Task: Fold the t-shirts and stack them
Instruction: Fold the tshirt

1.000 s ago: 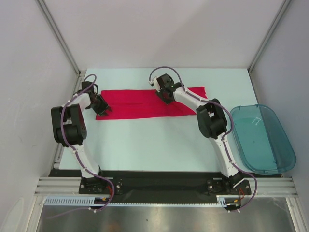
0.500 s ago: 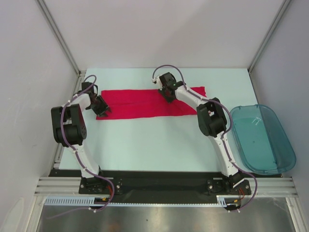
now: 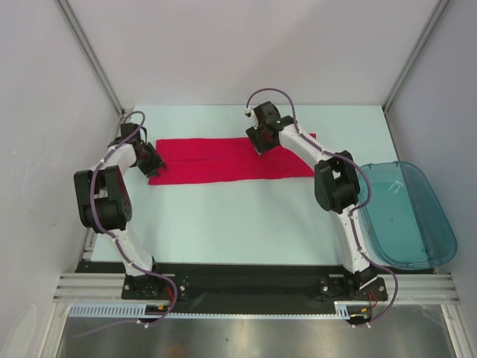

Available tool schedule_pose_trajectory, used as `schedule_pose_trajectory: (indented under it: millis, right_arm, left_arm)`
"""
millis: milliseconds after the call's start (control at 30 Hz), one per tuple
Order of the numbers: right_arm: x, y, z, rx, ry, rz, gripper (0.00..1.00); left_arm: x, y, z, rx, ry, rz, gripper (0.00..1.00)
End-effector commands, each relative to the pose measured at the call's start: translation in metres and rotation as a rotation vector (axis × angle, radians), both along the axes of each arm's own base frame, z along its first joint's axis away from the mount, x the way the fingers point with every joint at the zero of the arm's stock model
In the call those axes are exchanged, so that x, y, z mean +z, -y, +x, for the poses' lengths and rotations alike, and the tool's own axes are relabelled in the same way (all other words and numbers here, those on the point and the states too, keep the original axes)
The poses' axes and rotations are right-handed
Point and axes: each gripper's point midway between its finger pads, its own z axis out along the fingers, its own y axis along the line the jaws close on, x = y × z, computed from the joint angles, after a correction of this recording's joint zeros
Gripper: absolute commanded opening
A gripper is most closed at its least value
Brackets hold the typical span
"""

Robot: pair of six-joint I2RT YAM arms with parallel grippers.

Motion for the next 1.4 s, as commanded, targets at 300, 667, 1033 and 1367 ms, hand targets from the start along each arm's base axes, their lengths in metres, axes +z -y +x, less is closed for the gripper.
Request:
schedule_pose_trajectory:
  millis: [300,667,1033,1367]
  right_arm:
    - [0.067,0.109,-0.031,-0.448,-0.040,0.500,0.64]
    - [0.044,0.155,-0.062,-0.602,-0.073,0.530,0.57]
    - [0.041,0.174,-0.119,-0.864,0.040,0.743,0.68]
    - [0.014,0.194,-0.124,-1.193,0.248,0.924,0.70]
  left_arm:
    - [0.097,0.142,0.013,-0.375,0.384,-0.191,0.50]
    - [0.102,0.224,0.013,-0.512,0.403,-0.338,0.53]
    - [0.117,0.202,-0.019,-0.568,0.430,-0.237,0.56]
    - [0.141,0.188,-0.033,-0.561,0.475,-0.255,0.56]
